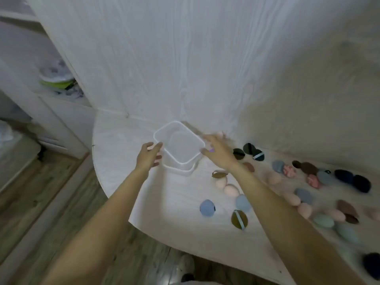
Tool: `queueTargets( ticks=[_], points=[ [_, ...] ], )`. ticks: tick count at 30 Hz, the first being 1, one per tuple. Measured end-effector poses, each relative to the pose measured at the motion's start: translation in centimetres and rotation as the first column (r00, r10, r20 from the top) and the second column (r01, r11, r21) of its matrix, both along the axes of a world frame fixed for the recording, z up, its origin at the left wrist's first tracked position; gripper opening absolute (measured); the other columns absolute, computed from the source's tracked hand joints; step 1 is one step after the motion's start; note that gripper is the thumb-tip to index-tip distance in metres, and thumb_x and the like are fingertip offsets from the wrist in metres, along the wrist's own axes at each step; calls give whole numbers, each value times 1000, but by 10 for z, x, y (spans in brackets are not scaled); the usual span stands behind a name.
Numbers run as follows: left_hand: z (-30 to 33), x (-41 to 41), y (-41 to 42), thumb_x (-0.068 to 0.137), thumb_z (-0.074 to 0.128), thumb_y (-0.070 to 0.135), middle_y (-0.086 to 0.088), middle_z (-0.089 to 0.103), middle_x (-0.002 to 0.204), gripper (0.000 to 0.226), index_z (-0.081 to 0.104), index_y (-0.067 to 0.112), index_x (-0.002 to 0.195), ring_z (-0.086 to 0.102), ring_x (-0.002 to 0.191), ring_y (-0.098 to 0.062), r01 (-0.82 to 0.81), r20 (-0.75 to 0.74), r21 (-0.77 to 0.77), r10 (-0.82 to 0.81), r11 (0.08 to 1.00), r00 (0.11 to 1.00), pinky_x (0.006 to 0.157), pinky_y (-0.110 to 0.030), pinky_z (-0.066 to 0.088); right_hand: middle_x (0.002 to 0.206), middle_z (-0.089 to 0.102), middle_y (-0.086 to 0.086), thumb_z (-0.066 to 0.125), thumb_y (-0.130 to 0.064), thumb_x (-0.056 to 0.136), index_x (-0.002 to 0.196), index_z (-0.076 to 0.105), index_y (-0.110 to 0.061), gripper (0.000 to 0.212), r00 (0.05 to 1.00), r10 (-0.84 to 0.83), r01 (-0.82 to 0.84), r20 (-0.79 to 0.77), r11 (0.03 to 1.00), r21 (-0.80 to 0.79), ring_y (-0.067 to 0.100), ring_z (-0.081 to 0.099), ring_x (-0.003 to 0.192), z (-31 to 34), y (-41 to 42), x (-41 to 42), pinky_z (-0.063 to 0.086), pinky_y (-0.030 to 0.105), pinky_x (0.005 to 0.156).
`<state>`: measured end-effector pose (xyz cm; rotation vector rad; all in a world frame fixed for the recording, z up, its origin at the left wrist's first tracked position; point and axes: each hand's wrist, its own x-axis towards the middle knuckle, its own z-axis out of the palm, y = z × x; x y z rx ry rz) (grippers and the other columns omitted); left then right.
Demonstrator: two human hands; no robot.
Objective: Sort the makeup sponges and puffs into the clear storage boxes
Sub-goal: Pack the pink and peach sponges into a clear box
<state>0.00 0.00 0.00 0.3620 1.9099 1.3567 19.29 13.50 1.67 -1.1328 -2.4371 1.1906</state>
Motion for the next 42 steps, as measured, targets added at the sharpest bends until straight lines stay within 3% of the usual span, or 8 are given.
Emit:
queueTargets(
  ticks=[5,8,14,18,25,32,37,42],
  points=[
    [-7,-12,14,87,64,25,-12,60,106,47,45,5,125,62,84,-19,-63,252,72,43,995,967,67,-27,55,136,44,4,59,-34,90,141,31,-18,61,999,-47,46,2,984,-175,21,45,122,-6,8,-36,39,35,101],
    [-7,-9,13,89,59,12,-13,60,107,35,49,4,121,61,82,-18,-108,253,120,75,987,964,60,-20,54,121,48,1,53,-39,93,140,34,-16,56,992,-121,123,26,972,-199,17,47,113,-7,7,-39,38,31,97],
    [6,17,-23,93,48,15,-2,65,101,25,56,21,116,63,92,-16,46,10,137,-48,990,999,75,-28,52,112,63,10,59,-35,89,113,53,-8,37,965,-239,128,-104,781,-612,19,63,91,-3,-24,-9,54,29,76],
    [3,35,-65,94,47,22,2,64,106,27,60,27,118,60,99,-16,104,-194,57,-91,993,977,86,-32,49,111,62,16,62,-13,88,111,49,3,30,959,-213,7,-189,683,-731,26,64,96,-5,-65,18,58,30,76],
    [-27,71,-128,88,61,22,-1,63,113,39,55,18,127,59,93,-16,-2,-332,-141,-46,990,942,88,-33,49,100,59,18,62,-11,88,107,53,-2,23,976,-209,49,-62,485,-873,27,62,88,-71,-121,31,57,27,66],
    [-51,102,-133,69,78,44,0,19,154,108,10,16,149,22,139,-19,306,-267,-359,-412,882,871,109,-31,23,94,60,14,61,-13,90,107,58,1,23,956,-290,183,40,485,-855,24,61,91,-87,-127,43,57,29,74],
    [-61,111,-102,69,78,42,4,9,157,111,3,21,149,13,142,-14,425,-298,-344,-526,837,796,111,-30,18,88,61,13,64,-13,87,93,60,-2,13,912,-407,259,58,460,-850,26,62,92,-85,-116,69,55,33,82],
    [-68,110,-96,70,76,45,4,7,157,110,4,22,149,11,142,-15,464,-303,-306,-547,831,780,112,-31,15,90,62,4,68,-11,83,99,57,-9,19,904,-428,358,13,739,-570,20,61,85,-79,-116,69,54,32,74]
  ],
)
